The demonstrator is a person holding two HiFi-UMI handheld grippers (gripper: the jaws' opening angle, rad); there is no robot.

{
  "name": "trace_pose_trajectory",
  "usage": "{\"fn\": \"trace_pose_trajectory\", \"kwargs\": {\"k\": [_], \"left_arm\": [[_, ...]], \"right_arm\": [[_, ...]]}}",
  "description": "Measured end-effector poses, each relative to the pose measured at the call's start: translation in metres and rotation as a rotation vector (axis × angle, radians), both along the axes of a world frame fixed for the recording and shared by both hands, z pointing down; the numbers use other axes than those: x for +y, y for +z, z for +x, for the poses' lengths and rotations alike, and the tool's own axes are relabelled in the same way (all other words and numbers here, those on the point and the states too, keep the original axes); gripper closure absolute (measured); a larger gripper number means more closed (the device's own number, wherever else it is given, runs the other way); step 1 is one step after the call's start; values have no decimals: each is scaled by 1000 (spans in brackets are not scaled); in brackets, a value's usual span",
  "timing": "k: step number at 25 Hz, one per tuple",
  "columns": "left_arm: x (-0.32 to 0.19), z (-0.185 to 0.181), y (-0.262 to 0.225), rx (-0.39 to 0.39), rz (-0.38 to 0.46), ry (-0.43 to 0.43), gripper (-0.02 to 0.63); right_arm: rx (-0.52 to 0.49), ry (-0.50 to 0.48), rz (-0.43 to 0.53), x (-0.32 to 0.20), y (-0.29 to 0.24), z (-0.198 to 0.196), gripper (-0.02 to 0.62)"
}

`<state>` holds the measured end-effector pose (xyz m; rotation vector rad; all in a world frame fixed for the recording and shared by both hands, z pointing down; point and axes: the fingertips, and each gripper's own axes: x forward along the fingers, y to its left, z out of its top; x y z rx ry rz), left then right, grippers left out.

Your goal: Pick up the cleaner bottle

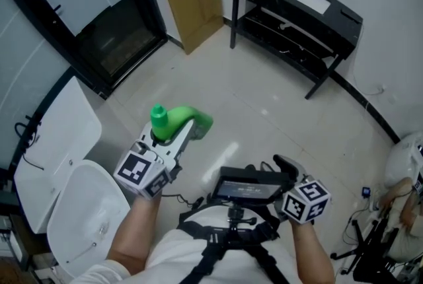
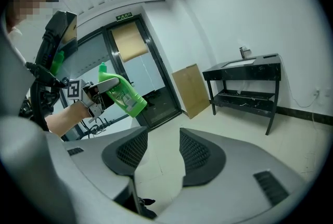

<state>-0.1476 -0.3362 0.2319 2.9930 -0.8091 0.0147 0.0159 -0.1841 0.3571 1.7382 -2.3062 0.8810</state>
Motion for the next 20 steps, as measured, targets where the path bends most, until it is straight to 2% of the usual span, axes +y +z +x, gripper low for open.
{"fn": "trace_pose_trajectory", "kwargs": {"k": [10, 20], "left_arm": [[30, -12, 16, -19, -59, 30, 449], [51, -20, 25, -32, -52, 69, 449]], "right_arm": [[45, 42, 25, 5, -20, 5, 396], [91, 77, 26, 8, -30, 7, 396]]}}
